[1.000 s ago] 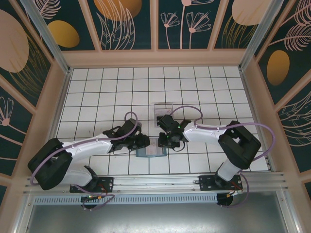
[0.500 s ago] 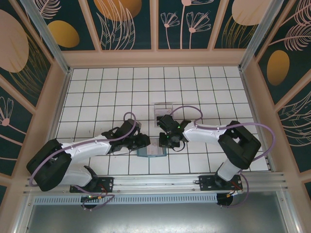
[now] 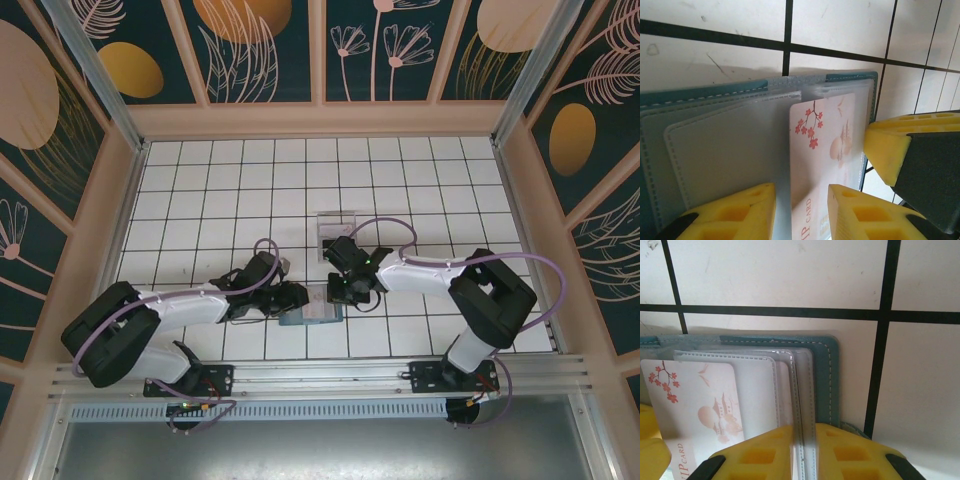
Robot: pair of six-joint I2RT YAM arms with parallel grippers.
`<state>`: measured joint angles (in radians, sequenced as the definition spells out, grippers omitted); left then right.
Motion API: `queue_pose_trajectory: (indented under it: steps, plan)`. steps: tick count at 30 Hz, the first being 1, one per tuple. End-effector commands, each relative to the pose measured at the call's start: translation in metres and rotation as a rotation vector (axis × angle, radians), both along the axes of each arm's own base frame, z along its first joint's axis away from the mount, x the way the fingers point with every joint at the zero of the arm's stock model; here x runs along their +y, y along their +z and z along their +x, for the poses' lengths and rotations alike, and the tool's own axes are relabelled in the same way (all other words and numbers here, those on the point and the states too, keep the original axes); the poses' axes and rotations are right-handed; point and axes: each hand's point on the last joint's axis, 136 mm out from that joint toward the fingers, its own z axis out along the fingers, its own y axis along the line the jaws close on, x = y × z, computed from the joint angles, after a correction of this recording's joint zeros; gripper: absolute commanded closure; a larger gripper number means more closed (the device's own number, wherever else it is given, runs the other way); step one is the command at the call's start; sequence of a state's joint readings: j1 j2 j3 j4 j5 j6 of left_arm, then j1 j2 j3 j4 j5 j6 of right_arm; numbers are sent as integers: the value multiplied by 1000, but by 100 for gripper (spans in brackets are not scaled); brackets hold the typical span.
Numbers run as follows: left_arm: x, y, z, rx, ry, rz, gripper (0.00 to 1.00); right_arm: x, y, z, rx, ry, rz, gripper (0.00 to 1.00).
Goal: Take the credit cards out of the card holder
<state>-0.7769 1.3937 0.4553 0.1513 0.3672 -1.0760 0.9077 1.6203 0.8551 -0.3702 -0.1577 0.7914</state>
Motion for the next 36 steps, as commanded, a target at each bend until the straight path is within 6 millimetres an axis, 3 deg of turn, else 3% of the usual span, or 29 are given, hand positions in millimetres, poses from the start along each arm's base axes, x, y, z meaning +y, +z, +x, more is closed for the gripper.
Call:
queue_pose_trajectory:
  steps: [1,18,36]
  plan:
    - [-3,-3,-5,20,-14,-37,67,-7,-15,-7,26,6,-55,82]
    - [-11,4,-2,3,-21,-105,79,-10,-18,-10,33,1,-58,83]
    - [8,-4,-4,-9,4,-6,93,-17,-21,-10,29,-12,-86,85]
